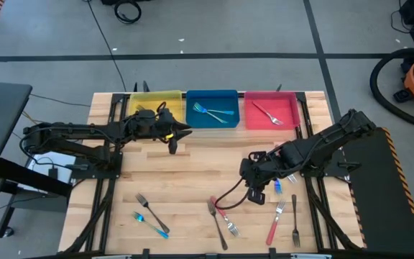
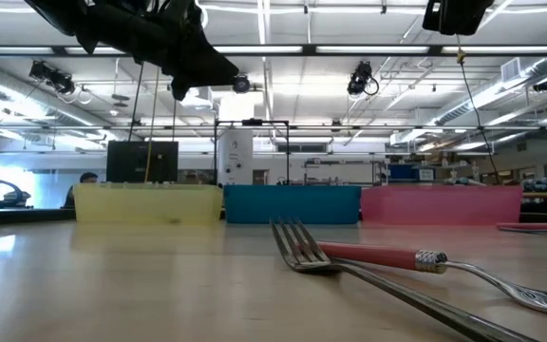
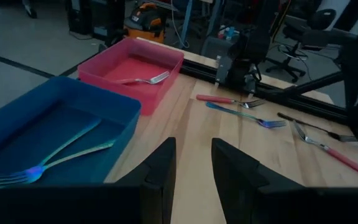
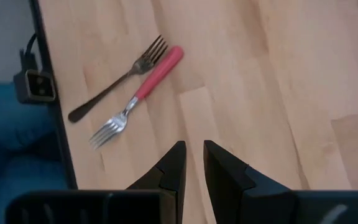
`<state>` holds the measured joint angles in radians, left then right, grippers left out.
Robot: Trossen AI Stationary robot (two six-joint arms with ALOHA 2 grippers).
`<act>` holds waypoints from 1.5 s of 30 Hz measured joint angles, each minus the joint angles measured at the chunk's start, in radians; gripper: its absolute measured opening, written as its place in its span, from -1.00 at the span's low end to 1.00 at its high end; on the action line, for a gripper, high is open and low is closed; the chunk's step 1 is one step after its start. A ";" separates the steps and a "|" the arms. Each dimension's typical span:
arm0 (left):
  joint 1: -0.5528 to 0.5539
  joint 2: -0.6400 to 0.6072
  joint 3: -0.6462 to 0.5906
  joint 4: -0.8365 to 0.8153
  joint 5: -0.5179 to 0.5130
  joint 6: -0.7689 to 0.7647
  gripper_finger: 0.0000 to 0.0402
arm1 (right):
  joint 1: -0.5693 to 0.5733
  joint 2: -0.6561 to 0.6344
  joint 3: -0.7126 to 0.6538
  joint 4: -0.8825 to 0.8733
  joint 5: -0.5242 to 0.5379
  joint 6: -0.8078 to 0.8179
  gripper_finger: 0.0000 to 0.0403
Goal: Sort silverware by color (type)
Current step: Put the top blue fork into the blue bin
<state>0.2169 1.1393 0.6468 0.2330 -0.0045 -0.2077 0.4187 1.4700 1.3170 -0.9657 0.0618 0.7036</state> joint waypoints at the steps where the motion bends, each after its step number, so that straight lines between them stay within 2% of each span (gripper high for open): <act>1: 0.000 0.000 0.000 0.001 0.000 -0.006 -0.49 | 0.000 0.000 0.000 -0.001 -0.008 -0.014 -0.68; 7: 0.000 0.000 0.000 0.000 -0.001 -0.018 -0.49 | -0.009 0.000 0.000 0.005 -0.024 -0.053 -0.68; 11: 0.000 0.000 0.000 0.001 -0.002 -0.018 -0.49 | -0.037 0.000 0.000 0.036 -0.084 -0.076 -0.68; 19: 0.000 0.000 0.000 0.001 -0.003 -0.018 -0.49 | -0.052 0.000 0.000 0.046 -0.017 -0.172 -0.66; 24: 0.000 0.000 0.000 0.001 -0.003 -0.017 -0.49 | -0.052 0.000 -0.002 0.018 -0.013 -0.253 -0.56; 29: 0.000 0.000 0.000 0.000 -0.002 -0.017 -0.49 | -0.044 0.002 -0.086 -0.010 -0.041 -0.293 -0.39; 34: 0.000 0.000 0.000 -0.024 -0.002 -0.017 -0.49 | -0.017 0.002 -0.180 -0.004 -0.072 -0.139 -0.26; 37: 0.000 0.000 0.000 -0.032 -0.002 -0.017 -0.49 | -0.005 0.002 -0.208 -0.007 -0.155 -0.002 -0.24; 40: 0.000 0.000 0.000 -0.033 -0.002 -0.017 -0.49 | 0.021 0.002 -0.213 -0.008 -0.221 0.057 -0.25; 45: 0.000 0.000 0.000 -0.038 -0.002 -0.023 -0.49 | 0.107 0.002 -0.214 -0.022 -0.132 0.140 -0.25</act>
<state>0.2167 1.1393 0.6468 0.1951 -0.0067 -0.2308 0.5260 1.4715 1.1027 -0.9876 -0.0698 0.8440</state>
